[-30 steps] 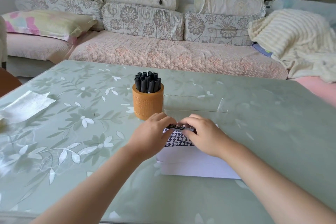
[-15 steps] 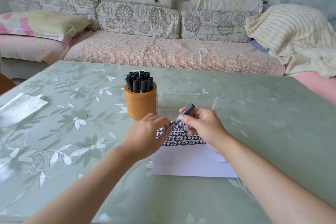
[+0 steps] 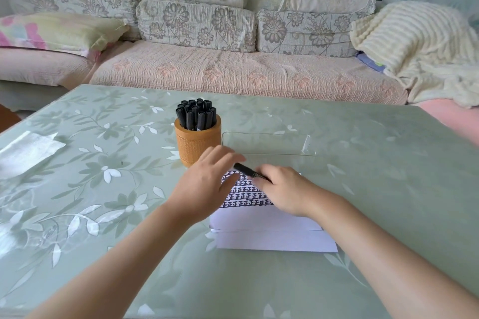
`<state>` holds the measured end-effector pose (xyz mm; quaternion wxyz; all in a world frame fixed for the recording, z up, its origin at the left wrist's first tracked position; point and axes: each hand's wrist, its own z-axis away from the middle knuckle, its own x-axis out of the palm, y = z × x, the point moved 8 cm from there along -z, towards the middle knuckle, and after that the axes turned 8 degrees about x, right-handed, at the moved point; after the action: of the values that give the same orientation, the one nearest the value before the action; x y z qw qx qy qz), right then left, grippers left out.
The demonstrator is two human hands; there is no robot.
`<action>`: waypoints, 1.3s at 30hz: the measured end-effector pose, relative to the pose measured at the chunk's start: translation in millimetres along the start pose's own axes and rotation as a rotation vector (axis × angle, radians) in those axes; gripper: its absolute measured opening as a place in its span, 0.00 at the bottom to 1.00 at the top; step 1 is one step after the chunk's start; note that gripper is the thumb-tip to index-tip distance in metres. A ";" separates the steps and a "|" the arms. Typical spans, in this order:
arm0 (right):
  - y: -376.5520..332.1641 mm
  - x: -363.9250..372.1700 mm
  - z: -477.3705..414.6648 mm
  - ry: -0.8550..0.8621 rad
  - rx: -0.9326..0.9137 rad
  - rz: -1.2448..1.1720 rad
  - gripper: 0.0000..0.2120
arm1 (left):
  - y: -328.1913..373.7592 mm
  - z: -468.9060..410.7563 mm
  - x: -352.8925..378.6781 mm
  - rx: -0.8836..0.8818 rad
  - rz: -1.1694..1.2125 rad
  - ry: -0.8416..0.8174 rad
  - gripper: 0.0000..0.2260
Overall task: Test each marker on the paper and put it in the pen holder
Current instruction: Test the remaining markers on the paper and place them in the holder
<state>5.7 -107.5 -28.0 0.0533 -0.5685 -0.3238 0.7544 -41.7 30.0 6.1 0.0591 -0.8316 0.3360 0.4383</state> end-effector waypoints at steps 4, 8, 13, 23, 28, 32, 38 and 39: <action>-5.0 1.2 2.5 -0.051 -0.022 0.054 0.13 | 1.7 3.6 12.0 0.070 -0.016 -0.098 0.09; -6.8 0.7 6.6 -0.024 -0.097 0.108 0.13 | 2.5 3.3 16.2 0.113 -0.051 -0.140 0.09; -10.6 -3.1 5.2 0.106 -0.210 0.158 0.11 | 0.4 2.2 18.0 0.085 -0.037 -0.163 0.09; -33.1 -13.1 15.3 0.411 -0.457 0.429 0.07 | -18.5 4.6 18.0 -0.104 0.187 -0.201 0.07; -13.1 -2.6 -0.3 0.125 -0.181 0.083 0.14 | -14.0 5.1 9.7 0.071 0.042 -0.187 0.08; -28.4 -9.5 10.3 0.345 -0.381 0.300 0.06 | -15.8 5.1 12.7 0.014 0.116 -0.208 0.10; -16.2 -25.6 12.0 0.422 -0.355 0.341 0.07 | -46.5 17.6 8.3 -0.115 0.128 -0.196 0.06; -8.5 -27.4 10.6 0.404 -0.299 0.308 0.08 | -54.0 20.4 5.5 -0.137 0.107 -0.174 0.06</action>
<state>3.3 -117.7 0.8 -0.0828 -0.7511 -0.3241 0.5692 -20.7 76.7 -21.1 0.0077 -0.7733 0.3429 0.5333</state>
